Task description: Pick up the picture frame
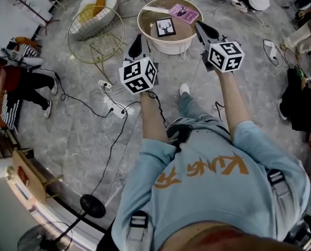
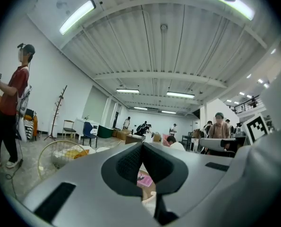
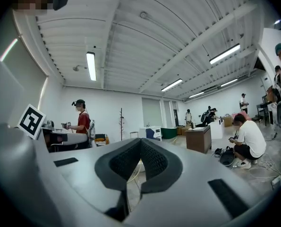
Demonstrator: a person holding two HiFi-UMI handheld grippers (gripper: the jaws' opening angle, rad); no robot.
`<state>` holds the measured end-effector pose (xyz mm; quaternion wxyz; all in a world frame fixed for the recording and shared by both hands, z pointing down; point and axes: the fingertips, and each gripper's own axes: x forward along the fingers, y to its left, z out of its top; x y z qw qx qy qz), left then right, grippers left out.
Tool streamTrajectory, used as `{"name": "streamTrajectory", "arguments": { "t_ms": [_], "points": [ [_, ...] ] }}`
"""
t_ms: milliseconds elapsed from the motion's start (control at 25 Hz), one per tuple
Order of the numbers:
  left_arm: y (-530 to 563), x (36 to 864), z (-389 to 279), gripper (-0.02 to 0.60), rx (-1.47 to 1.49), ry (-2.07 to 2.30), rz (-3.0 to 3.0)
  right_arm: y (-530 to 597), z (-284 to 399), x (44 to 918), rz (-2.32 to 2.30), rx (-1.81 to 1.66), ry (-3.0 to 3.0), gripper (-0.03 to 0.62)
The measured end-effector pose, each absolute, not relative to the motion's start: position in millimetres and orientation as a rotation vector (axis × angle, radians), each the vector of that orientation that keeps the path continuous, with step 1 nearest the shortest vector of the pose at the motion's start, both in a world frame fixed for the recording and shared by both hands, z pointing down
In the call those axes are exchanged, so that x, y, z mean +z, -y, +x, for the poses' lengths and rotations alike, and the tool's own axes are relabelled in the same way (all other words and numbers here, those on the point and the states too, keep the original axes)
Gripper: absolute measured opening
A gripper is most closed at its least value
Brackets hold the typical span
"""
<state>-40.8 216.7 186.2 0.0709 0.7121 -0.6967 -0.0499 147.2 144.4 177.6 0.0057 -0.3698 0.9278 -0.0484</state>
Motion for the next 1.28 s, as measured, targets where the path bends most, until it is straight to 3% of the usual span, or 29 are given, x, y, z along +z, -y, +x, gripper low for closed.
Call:
{"name": "streamTrajectory", "arguments": {
  "t_ms": [160, 720, 1280],
  "points": [
    [-180.2, 224.2, -51.3, 0.015, 0.014, 2.101, 2.07, -108.0, 122.6, 211.3, -1.114, -0.234, -2.964, -0.002],
    [0.0, 328.4, -68.9, 0.015, 0.076, 1.924, 1.929, 79.2, 94.3, 304.4, -1.178, -0.477, -3.078, -0.002],
    [89.7, 341.9, -103.7, 0.015, 0.194, 1.911, 1.872, 180.3, 61.7, 326.4, -1.19, -0.652, -3.026, -0.002]
  ]
}}
